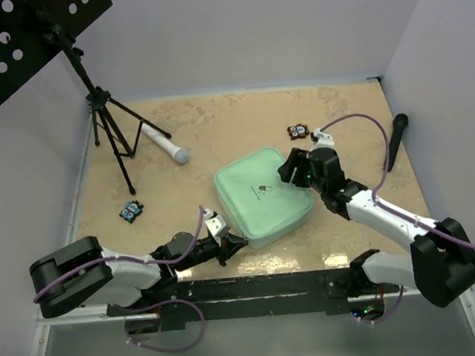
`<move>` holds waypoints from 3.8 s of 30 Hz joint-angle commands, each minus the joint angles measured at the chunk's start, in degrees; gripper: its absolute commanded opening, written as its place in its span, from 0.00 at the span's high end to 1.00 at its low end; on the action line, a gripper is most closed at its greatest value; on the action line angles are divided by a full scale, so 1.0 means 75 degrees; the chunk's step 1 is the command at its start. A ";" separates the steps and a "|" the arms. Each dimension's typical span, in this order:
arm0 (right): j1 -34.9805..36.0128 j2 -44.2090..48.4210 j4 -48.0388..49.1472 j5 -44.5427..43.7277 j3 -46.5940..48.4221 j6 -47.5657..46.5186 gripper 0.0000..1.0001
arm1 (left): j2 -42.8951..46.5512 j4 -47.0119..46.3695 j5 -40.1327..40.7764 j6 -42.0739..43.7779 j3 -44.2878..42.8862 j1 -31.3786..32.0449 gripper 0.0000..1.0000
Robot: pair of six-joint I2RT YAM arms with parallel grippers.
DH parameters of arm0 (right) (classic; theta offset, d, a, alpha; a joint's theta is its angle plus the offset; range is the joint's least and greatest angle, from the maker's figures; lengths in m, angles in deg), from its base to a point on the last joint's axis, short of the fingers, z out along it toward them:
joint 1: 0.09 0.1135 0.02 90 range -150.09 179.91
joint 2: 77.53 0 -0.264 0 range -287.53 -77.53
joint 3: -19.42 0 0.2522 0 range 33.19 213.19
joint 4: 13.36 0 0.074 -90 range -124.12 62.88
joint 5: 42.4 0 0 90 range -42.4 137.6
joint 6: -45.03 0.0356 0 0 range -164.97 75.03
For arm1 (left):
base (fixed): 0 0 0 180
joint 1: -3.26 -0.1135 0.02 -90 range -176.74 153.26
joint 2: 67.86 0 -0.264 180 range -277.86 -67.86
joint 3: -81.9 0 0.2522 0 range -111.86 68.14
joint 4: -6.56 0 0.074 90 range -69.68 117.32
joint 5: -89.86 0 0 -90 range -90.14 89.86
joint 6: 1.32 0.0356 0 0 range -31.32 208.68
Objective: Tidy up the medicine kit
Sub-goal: Zip the medicine box at the center of the board.
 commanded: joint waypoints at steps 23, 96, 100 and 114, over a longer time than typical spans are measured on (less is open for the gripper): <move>0.1402 -0.3234 -0.0990 -0.0953 0.5054 -0.2302 0.34 | 0.0896 -0.0450 0.0715 -0.0640 0.0991 -0.0674 1.00; -0.1258 0.0187 -0.0747 -0.0638 0.0192 0.0229 0.29 | -0.1648 0.1659 -0.2507 0.0250 -0.3075 -0.4988 1.00; -0.1270 -0.0046 -0.0862 -0.0836 0.0249 0.0253 0.33 | -0.1636 0.1659 -0.2507 0.0227 -0.3075 -0.4988 1.00; -0.1305 -0.1289 -0.0218 0.0088 0.0285 0.0019 0.53 | -0.1577 0.1729 -0.2706 0.0215 -0.3005 -0.4976 1.00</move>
